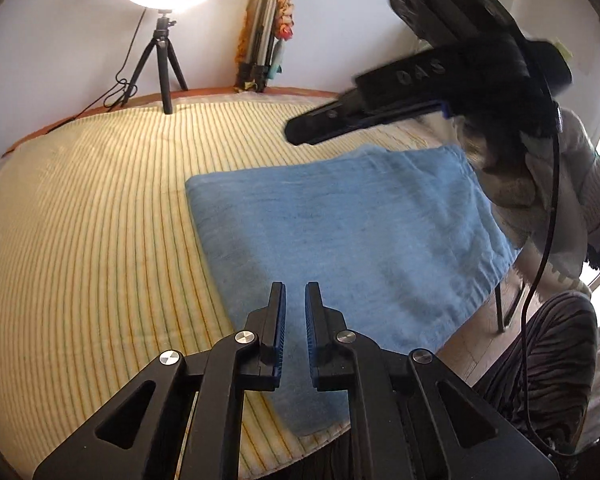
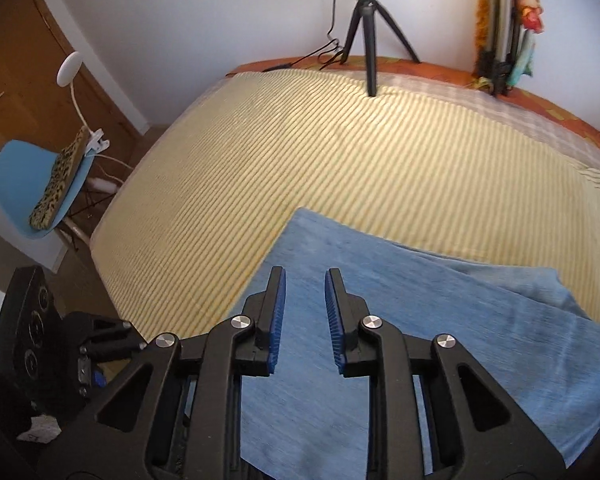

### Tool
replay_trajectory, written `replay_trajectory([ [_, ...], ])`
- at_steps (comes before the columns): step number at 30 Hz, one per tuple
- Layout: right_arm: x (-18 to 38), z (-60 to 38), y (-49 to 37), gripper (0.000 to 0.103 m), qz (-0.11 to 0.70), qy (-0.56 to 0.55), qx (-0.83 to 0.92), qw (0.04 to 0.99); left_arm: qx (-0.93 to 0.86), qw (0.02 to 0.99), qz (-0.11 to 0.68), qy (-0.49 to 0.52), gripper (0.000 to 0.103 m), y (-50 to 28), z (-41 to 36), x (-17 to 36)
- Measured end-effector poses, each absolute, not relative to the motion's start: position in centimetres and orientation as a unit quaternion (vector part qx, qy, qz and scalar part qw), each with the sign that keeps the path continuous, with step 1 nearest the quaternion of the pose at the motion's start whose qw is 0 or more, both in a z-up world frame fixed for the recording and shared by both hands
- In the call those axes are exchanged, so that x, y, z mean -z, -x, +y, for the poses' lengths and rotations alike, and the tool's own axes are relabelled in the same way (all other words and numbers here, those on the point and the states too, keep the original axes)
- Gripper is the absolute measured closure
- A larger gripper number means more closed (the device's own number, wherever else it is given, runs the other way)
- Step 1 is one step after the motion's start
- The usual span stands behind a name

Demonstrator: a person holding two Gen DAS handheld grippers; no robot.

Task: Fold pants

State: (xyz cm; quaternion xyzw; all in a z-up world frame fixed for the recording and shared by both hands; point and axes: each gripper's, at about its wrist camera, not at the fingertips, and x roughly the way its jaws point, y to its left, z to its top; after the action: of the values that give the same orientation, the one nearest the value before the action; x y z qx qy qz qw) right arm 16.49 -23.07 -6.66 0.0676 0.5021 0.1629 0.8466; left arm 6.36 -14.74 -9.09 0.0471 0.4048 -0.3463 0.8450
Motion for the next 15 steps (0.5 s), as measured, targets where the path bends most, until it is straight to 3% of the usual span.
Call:
replay_trajectory([
  [9,12.9,-17.3,-20.0,0.083,0.559,-0.048,-0.175,0.809,0.339,0.832,0.433,-0.071,0.095,-4.6,-13.5,12.5],
  [15,14.6,-17.3,-21.5,0.083,0.575,-0.075,-0.158,0.799,0.334,0.836,0.431,-0.059,0.095,-3.9,-12.5,11.9],
])
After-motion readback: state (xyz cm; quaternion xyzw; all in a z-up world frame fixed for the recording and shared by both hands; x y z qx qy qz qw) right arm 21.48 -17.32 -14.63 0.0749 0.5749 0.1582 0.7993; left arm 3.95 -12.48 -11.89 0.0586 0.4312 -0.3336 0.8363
